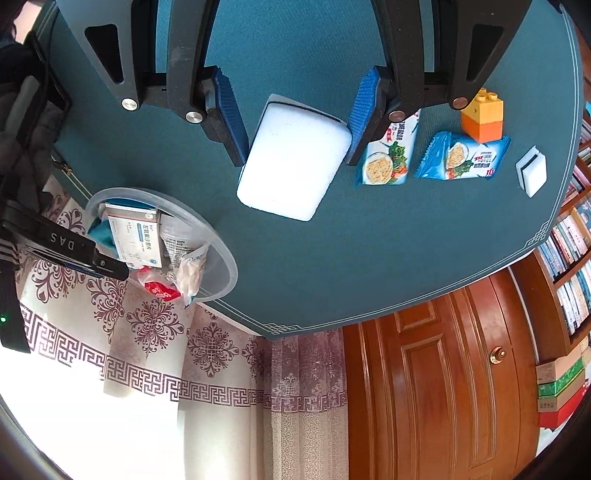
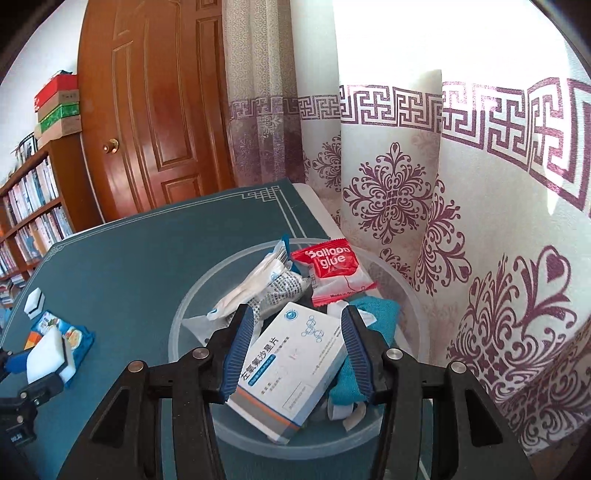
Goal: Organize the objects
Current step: 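Carry the glue packet into the bowl and open the right tool while left tool holds the sponge, then carry the white sponge into the bowl and open the left tool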
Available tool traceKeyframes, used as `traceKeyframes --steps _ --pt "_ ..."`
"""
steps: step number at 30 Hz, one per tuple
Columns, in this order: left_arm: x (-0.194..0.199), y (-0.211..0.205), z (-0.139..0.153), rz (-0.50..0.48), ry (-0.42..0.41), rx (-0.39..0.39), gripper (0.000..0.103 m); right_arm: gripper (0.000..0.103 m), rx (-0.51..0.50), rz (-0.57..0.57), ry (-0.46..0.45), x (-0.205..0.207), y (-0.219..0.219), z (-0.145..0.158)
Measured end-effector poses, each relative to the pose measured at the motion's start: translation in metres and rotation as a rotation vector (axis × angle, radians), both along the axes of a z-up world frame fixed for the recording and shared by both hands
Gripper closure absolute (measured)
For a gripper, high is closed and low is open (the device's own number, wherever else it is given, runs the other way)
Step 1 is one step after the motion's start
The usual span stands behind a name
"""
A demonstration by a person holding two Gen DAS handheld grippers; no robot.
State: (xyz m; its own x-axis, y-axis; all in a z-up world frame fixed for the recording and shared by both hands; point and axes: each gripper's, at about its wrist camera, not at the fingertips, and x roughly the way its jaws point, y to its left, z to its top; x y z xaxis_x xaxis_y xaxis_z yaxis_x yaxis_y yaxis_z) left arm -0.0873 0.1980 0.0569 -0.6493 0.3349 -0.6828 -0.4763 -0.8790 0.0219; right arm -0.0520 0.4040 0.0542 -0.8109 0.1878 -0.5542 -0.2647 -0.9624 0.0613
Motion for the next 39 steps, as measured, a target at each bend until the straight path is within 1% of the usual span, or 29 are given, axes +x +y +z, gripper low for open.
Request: traceKeyframes --steps 5,9,13,17,23,27,30,39 --pt "-0.006 0.030 0.004 -0.046 0.013 -0.018 0.047 0.052 -0.006 0.040 0.013 0.022 -0.010 0.002" --pt "-0.018 0.053 0.007 -0.083 -0.005 -0.005 0.047 0.052 -0.029 0.053 0.017 0.036 -0.008 0.000" --pt "-0.028 0.075 0.009 -0.130 -0.047 0.022 0.047 0.052 -0.042 0.050 0.014 0.045 -0.002 -0.003" --pt "-0.032 0.097 0.008 -0.192 -0.106 0.058 0.047 0.052 -0.052 0.040 0.016 0.050 0.003 -0.006" --pt "-0.036 0.121 0.001 -0.264 -0.181 0.088 0.047 0.052 -0.070 0.029 0.023 0.054 0.012 -0.008" --pt "-0.047 0.130 -0.007 -0.254 -0.199 0.072 0.047 0.052 -0.079 0.024 0.031 0.055 0.014 -0.008" --pt "-0.058 0.133 -0.012 -0.248 -0.224 0.080 0.047 0.052 -0.078 0.027 0.038 0.056 0.013 -0.008" --pt "-0.080 0.143 -0.018 -0.212 -0.206 0.056 0.047 0.052 -0.090 0.025 0.043 0.056 0.014 -0.010"
